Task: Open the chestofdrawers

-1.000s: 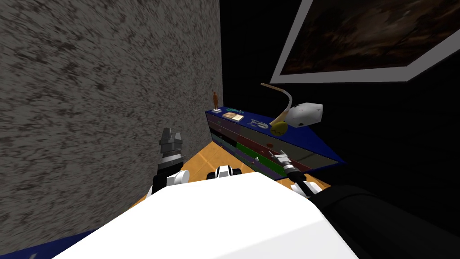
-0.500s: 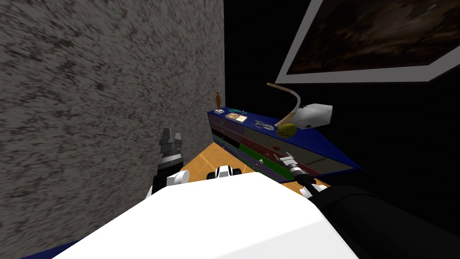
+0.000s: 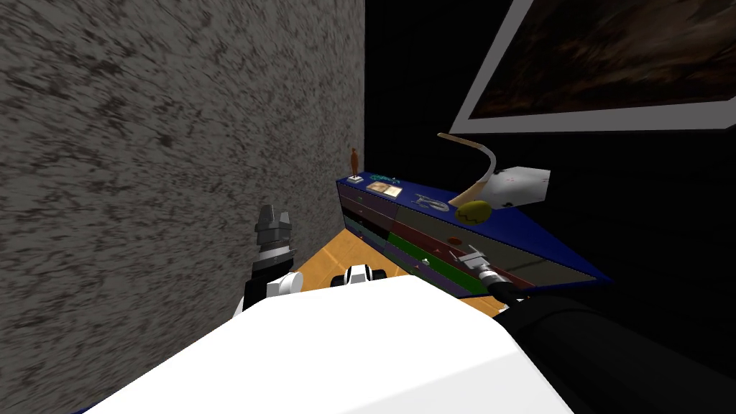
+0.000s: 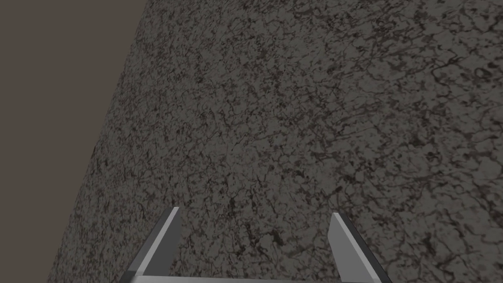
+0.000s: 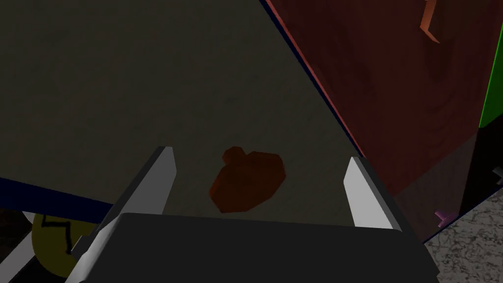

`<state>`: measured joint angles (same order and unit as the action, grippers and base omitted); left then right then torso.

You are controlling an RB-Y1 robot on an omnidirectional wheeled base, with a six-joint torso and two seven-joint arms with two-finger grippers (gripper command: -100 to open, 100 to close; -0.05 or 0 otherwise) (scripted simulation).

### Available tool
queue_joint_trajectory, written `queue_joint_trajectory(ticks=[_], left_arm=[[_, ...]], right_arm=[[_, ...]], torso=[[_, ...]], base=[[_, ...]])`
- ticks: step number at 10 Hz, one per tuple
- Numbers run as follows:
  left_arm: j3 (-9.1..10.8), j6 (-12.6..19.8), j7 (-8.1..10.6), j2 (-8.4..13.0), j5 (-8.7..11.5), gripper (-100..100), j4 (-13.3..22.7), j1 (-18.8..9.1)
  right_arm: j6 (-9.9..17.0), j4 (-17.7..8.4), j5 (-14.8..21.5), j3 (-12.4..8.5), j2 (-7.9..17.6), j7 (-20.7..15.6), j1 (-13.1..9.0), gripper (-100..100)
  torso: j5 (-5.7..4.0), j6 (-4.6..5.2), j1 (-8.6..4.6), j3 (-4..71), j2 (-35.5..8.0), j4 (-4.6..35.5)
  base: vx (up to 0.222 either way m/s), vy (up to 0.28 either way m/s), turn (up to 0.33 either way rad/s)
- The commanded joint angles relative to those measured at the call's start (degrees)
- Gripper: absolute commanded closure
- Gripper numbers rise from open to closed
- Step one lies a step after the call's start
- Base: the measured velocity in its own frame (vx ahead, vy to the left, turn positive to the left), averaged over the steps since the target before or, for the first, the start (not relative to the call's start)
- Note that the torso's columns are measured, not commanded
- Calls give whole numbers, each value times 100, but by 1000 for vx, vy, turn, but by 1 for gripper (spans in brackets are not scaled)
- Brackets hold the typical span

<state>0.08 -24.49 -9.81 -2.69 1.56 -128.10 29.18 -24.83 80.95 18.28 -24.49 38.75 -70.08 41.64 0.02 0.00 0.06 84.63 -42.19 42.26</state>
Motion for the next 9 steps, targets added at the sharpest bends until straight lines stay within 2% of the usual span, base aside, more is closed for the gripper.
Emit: queue_joint_trajectory(ticks=[1,5,7,8,9], left_arm=[[0,0,0,0,0,0,0,0],[1,0,0,1,0,0,0,-1],[1,0,0,1,0,0,0,-1],[1,0,0,1,0,0,0,-1],[1,0,0,1,0,0,0,-1]], right_arm=[[-49,-290,114,-163,277,-387,95,-100],[-79,-560,239,-319,555,-783,184,-100],[-100,-565,225,-294,510,-744,146,-100],[-100,-564,225,-293,509,-741,145,100],[-140,-504,208,-309,528,-738,216,100]], torso=[[0,-1,-2,0,-1,0],[-5,0,-16,-12,-19,6],[-5,0,-17,-9,-15,4],[-5,0,-16,-11,-17,5],[-6,-1,-12,-10,-14,3]], base=[[83,97,11],[52,70,6],[11,10,0],[0,0,0],[-42,61,-97]])
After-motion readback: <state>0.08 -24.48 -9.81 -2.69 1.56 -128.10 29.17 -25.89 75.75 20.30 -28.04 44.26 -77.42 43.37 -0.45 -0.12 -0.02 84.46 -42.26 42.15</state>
